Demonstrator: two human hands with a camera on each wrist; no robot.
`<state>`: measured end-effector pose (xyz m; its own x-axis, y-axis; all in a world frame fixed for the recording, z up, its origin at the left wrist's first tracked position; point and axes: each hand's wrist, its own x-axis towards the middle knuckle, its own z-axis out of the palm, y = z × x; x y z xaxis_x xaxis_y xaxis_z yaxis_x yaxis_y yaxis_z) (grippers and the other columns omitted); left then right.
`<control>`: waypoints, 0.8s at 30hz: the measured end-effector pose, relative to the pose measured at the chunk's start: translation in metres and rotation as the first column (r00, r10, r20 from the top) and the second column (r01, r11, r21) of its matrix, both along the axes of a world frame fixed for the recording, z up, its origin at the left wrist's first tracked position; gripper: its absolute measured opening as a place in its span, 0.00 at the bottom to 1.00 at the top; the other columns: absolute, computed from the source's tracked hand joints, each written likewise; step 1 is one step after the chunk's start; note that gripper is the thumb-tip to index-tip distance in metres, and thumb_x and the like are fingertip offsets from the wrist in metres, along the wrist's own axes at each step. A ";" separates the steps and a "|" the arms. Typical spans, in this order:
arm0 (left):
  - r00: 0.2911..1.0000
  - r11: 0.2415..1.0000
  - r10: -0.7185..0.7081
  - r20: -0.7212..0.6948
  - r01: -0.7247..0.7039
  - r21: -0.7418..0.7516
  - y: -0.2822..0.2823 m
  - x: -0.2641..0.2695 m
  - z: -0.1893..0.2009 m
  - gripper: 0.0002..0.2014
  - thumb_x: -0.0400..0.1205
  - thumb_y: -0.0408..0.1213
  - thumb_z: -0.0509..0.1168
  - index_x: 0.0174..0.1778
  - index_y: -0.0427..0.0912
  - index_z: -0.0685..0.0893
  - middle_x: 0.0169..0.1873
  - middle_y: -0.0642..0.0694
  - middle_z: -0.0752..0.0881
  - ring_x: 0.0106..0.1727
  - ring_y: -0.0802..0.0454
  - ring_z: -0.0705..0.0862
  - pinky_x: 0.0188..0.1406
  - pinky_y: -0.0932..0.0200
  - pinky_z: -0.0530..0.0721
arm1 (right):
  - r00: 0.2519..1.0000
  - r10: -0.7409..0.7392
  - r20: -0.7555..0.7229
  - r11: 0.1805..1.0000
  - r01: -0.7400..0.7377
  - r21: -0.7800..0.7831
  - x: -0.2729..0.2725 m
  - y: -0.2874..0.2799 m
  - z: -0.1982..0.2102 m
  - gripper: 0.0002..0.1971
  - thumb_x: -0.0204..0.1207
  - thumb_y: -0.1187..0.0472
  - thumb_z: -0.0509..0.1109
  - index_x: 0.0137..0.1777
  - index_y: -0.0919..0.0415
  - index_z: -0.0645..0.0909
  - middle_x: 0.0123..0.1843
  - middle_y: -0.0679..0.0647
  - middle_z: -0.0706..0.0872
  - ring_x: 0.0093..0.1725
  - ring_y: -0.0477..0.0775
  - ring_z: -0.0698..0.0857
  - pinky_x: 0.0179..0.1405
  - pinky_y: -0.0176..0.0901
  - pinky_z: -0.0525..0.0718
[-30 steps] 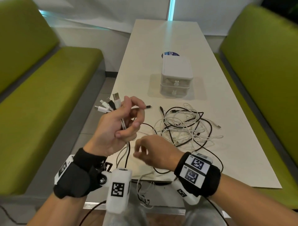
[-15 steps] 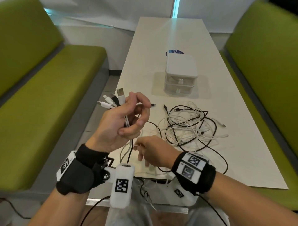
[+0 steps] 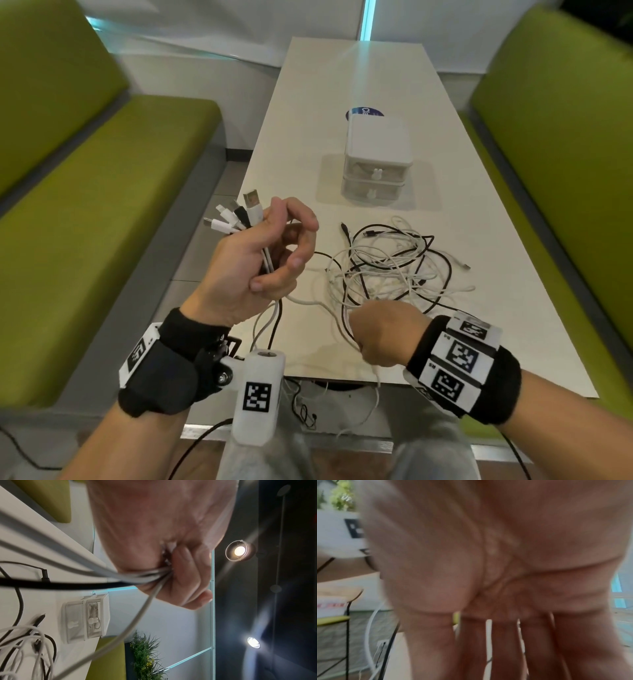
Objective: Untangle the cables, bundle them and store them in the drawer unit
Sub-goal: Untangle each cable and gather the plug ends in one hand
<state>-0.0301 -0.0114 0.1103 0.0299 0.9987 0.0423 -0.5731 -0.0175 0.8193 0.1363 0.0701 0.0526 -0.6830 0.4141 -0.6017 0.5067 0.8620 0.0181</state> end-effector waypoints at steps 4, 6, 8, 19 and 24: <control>1.000 1.000 -0.004 0.000 0.004 0.000 0.002 0.002 -0.003 0.21 0.85 0.48 0.49 0.41 0.44 0.84 0.25 0.47 0.76 0.13 0.61 0.55 0.12 0.76 0.54 | 0.999 -0.019 -0.042 0.992 0.023 0.122 0.004 -0.004 -0.005 0.06 0.76 0.70 0.63 0.44 0.61 0.81 0.47 0.55 0.85 0.49 0.61 0.86 0.35 0.44 0.75; 1.000 1.000 0.000 -0.004 0.000 0.000 0.002 0.002 -0.005 0.21 0.85 0.49 0.49 0.40 0.44 0.84 0.25 0.47 0.76 0.12 0.64 0.58 0.12 0.76 0.55 | 0.999 -0.021 -0.039 0.998 0.023 0.053 0.007 -0.003 -0.005 0.09 0.73 0.69 0.65 0.32 0.60 0.74 0.34 0.52 0.80 0.40 0.58 0.83 0.28 0.39 0.72; 1.000 1.000 0.013 -0.023 -0.013 -0.008 0.003 0.002 -0.006 0.21 0.85 0.49 0.50 0.40 0.44 0.84 0.25 0.48 0.75 0.12 0.65 0.61 0.12 0.75 0.56 | 0.999 -0.028 -0.021 0.999 0.028 -0.018 0.007 0.001 -0.003 0.14 0.72 0.69 0.65 0.27 0.58 0.69 0.28 0.51 0.73 0.35 0.56 0.79 0.26 0.37 0.71; 0.944 0.944 0.203 -0.261 -0.260 -0.204 0.005 -0.006 -0.030 0.24 0.83 0.57 0.51 0.36 0.45 0.84 0.24 0.49 0.62 0.19 0.57 0.58 0.17 0.64 0.57 | 0.741 -0.224 -0.633 0.949 0.313 0.030 -0.085 0.059 0.001 0.14 0.81 0.53 0.62 0.51 0.61 0.84 0.49 0.59 0.88 0.51 0.62 0.85 0.42 0.45 0.74; 0.918 0.913 0.223 -0.329 -0.315 -0.260 0.009 -0.016 -0.045 0.23 0.84 0.57 0.51 0.40 0.44 0.82 0.24 0.49 0.64 0.20 0.57 0.57 0.18 0.64 0.56 | 0.812 -0.257 -0.524 0.958 0.286 -0.025 -0.129 0.075 -0.029 0.19 0.82 0.50 0.62 0.33 0.60 0.70 0.37 0.56 0.78 0.45 0.61 0.82 0.39 0.43 0.69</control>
